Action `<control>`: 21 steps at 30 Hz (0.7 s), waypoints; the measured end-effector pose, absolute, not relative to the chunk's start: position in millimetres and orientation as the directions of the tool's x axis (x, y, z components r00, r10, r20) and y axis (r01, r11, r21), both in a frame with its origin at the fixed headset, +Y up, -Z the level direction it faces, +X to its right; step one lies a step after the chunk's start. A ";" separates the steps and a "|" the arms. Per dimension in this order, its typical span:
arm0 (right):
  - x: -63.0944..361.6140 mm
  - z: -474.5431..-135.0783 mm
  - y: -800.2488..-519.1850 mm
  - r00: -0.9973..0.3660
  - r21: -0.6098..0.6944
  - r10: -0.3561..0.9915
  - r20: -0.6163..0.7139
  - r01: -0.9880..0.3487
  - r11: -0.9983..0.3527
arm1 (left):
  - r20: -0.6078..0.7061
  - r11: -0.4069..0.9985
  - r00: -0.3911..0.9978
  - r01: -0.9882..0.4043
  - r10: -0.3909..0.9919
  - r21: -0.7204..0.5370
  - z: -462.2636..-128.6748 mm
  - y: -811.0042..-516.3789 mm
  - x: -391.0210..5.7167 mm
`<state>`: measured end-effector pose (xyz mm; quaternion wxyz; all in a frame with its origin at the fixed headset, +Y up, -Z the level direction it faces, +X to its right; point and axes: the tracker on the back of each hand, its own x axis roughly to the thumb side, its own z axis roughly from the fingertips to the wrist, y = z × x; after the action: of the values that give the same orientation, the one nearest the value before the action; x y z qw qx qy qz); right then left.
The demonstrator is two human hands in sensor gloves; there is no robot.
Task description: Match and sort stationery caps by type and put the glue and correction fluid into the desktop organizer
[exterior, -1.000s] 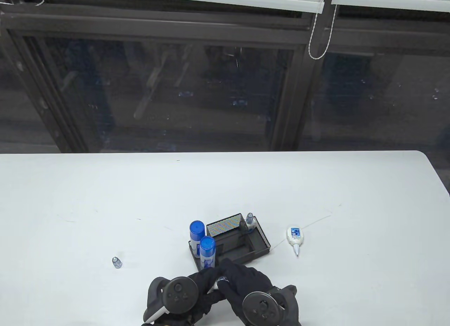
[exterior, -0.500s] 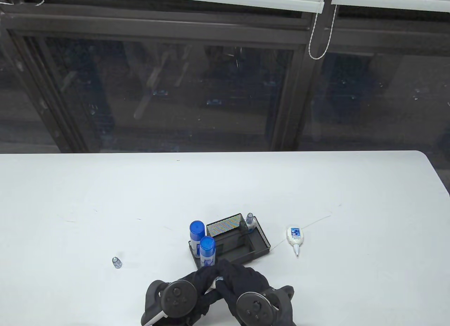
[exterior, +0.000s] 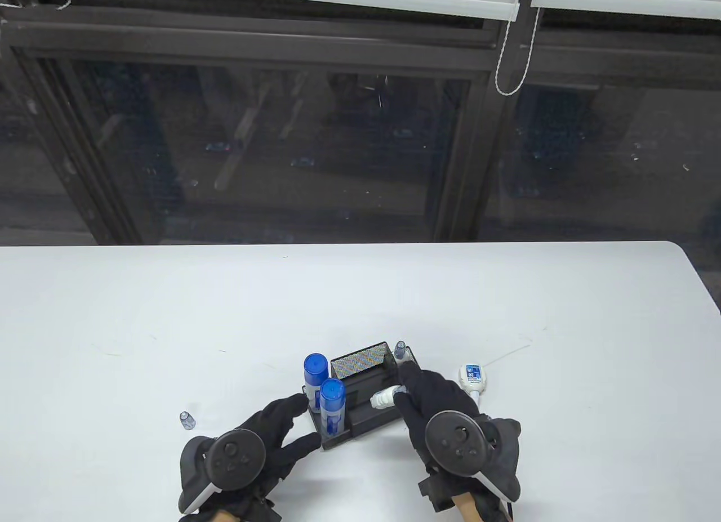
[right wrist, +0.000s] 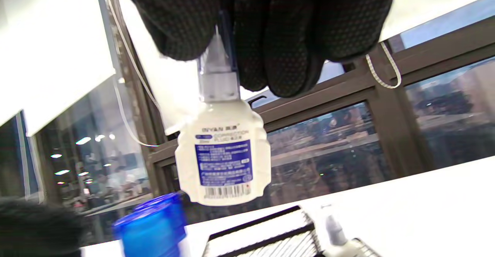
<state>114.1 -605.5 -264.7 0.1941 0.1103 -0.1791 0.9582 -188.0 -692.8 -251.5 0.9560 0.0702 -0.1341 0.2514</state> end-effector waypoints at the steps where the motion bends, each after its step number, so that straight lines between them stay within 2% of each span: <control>1: 117.8 -272.6 -604.0 -0.910 -0.310 0.325 0.257 -0.396 -0.864 | 0.275 0.874 0.853 -0.480 0.444 0.076 -252.5 -692.8 -191.9; 6: 127.6 -310.1 -607.9 -0.924 -0.260 0.337 0.179 -0.375 -0.890 | 0.255 0.901 0.886 -0.423 0.388 0.097 -252.0 -688.5 -195.8; 12: 121.8 -352.0 -634.5 -0.966 -0.159 0.238 0.100 -0.251 -0.955 | 0.237 0.945 0.932 -0.306 0.273 0.117 -252.8 -693.4 -190.7; 15: 116.1 -364.1 -652.5 -0.973 -0.113 0.214 0.091 -0.224 -0.968 | 0.232 0.957 0.944 -0.265 0.234 0.115 -252.8 -695.2 -188.9; 21: 110.6 -374.5 -680.4 -0.982 -0.123 0.169 0.085 -0.179 -0.976 | 0.254 0.952 0.937 -0.279 0.241 0.124 -249.6 -689.3 -185.4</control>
<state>110.6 -680.4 -374.5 0.0876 0.0371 -0.0653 0.9933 -185.4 -689.3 -249.6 0.9809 0.0791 -0.1186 0.1326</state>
